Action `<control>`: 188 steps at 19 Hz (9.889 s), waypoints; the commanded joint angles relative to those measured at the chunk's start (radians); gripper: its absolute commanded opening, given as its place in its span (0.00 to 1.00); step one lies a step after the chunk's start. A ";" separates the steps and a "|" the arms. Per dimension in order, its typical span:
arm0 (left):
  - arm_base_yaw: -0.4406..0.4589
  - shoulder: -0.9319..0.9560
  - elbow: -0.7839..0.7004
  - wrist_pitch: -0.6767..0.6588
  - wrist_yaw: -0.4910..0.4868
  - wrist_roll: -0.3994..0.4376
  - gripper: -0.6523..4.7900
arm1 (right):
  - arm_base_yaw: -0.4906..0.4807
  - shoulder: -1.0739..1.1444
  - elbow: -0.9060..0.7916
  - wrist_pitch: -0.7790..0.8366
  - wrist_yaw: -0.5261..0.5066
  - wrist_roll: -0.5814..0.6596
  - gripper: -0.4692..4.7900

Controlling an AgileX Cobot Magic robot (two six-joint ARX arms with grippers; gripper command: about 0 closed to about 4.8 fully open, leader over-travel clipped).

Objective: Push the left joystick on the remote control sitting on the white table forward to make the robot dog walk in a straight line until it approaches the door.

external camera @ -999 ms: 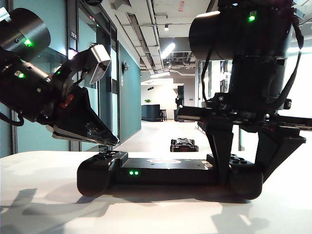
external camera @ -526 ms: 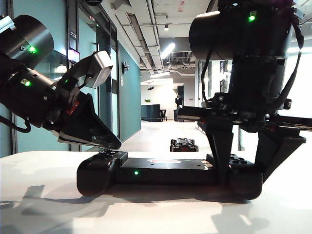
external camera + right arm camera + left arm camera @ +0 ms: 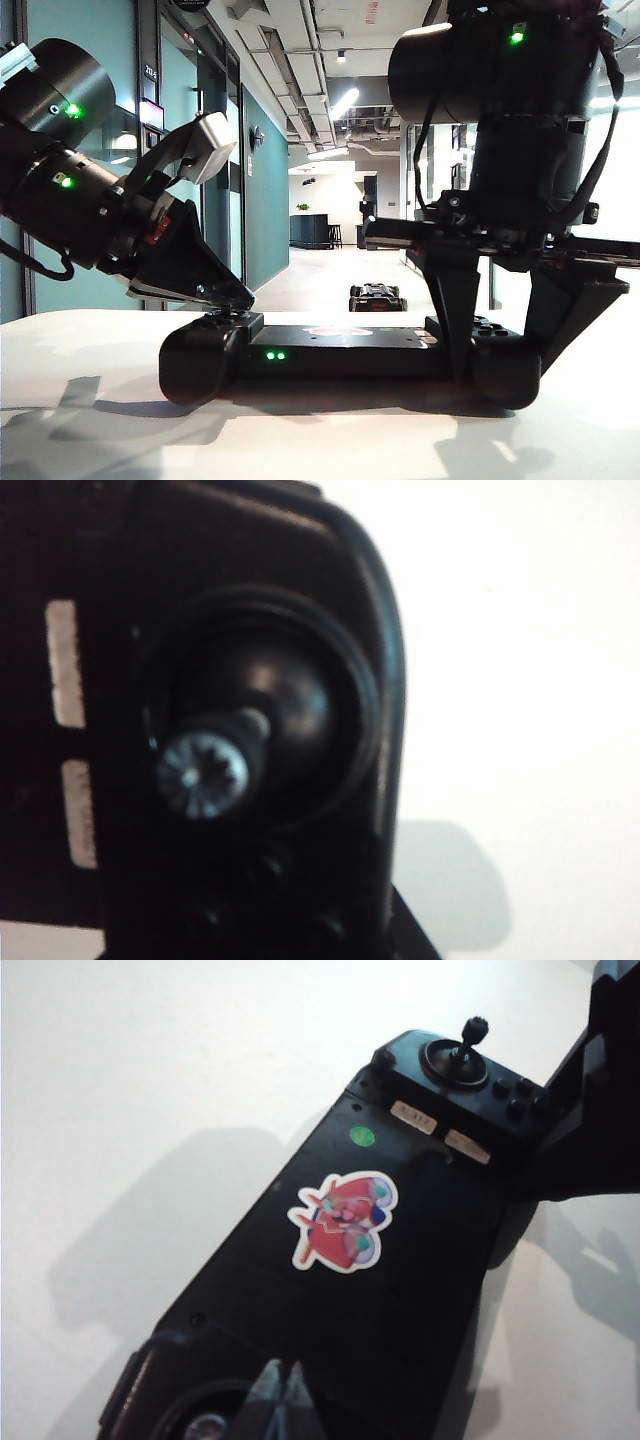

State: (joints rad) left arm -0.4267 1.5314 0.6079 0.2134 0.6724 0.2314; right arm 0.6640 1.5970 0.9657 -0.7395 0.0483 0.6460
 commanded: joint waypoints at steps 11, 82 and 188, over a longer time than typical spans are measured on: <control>0.002 0.017 0.010 0.038 -0.022 -0.003 0.11 | 0.000 -0.001 -0.002 -0.014 -0.023 -0.005 0.46; -0.015 -0.944 0.209 -0.738 -0.385 -0.336 0.11 | -0.026 -0.231 0.284 -0.305 0.066 -0.335 0.08; 0.363 -1.527 -0.601 -0.198 -0.650 -0.268 0.11 | -0.180 -0.938 -0.374 0.567 0.100 -0.649 0.08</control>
State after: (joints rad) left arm -0.0647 0.0036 0.0040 0.0059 0.0235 -0.0383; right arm 0.4973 0.6838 0.6159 -0.2584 0.1482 0.0463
